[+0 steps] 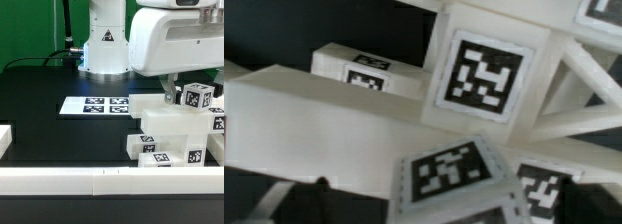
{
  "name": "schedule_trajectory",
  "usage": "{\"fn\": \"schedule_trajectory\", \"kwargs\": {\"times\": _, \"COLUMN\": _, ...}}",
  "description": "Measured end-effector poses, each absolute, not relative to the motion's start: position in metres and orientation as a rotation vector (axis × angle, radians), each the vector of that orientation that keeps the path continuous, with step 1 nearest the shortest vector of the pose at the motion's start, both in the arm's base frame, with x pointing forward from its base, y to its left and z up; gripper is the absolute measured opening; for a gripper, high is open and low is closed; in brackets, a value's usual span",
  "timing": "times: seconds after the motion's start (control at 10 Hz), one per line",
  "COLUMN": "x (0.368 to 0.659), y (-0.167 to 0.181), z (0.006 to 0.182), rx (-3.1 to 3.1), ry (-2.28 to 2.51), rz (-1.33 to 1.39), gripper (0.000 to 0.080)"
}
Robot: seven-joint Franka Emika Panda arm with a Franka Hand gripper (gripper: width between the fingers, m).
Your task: Assemble chair
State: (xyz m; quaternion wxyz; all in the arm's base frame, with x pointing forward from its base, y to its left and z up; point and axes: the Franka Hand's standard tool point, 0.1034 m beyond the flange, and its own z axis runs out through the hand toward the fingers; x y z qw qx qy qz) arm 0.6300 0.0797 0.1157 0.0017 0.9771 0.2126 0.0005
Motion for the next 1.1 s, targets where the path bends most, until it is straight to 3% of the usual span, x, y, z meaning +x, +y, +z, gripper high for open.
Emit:
{"fn": "schedule_trajectory", "kwargs": {"times": 0.2, "x": 0.6300, "y": 0.0795, "z": 0.1157, "rx": 3.067, "ry": 0.666, "rz": 0.001, "gripper": 0.0300}}
{"fn": "schedule_trajectory", "kwargs": {"times": 0.5, "x": 0.6299, "y": 0.0799, "z": 0.1157, "rx": 3.104, "ry": 0.475, "rz": 0.002, "gripper": 0.0281}}
{"fn": "schedule_trajectory", "kwargs": {"times": 1.1, "x": 0.6294, "y": 0.0781, "z": 0.1146, "rx": 3.110, "ry": -0.544, "rz": -0.003, "gripper": 0.0281}}
